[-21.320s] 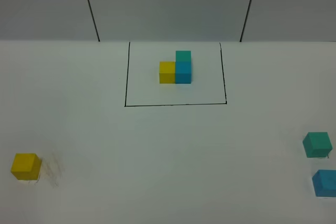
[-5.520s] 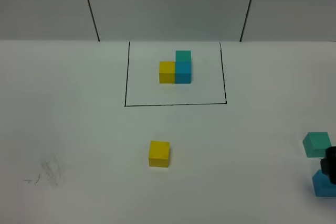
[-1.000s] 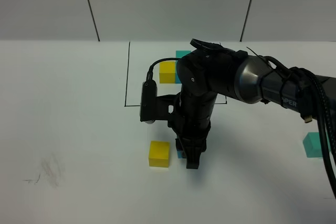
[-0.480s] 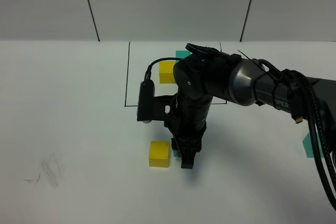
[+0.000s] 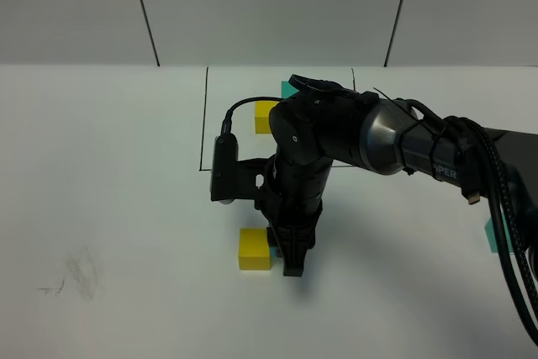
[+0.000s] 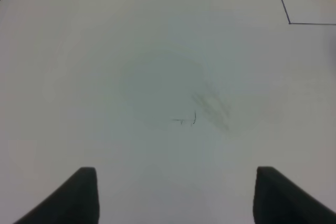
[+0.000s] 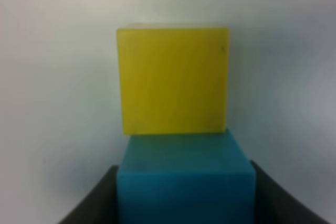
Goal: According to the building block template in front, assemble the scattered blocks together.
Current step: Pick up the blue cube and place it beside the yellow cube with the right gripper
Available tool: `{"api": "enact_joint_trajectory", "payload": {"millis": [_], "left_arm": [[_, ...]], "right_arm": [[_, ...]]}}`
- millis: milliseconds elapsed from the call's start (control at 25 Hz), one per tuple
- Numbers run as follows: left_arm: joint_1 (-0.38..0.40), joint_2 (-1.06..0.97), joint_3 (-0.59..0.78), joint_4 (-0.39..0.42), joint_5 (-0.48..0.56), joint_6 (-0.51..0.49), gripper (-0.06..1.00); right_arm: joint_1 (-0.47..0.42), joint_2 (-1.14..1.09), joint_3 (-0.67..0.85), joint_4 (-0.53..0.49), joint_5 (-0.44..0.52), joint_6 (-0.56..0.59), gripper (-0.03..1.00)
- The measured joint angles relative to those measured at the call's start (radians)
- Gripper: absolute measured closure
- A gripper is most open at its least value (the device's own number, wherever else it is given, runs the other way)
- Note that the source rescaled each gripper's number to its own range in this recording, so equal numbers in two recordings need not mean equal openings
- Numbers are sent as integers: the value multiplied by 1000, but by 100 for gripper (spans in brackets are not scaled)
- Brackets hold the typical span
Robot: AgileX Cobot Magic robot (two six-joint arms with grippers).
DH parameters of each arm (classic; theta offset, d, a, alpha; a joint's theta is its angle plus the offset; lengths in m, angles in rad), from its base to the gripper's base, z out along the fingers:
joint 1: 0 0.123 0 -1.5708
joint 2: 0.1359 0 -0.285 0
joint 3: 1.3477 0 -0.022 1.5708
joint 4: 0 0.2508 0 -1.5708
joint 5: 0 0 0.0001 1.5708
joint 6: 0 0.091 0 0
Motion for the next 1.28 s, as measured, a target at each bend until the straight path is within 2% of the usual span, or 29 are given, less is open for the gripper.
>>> {"api": "enact_joint_trajectory", "payload": {"millis": [1280], "left_arm": [[0, 0, 0, 0, 0, 0, 53]], "right_arm": [[3, 80, -1, 35, -57, -4, 96]]}}
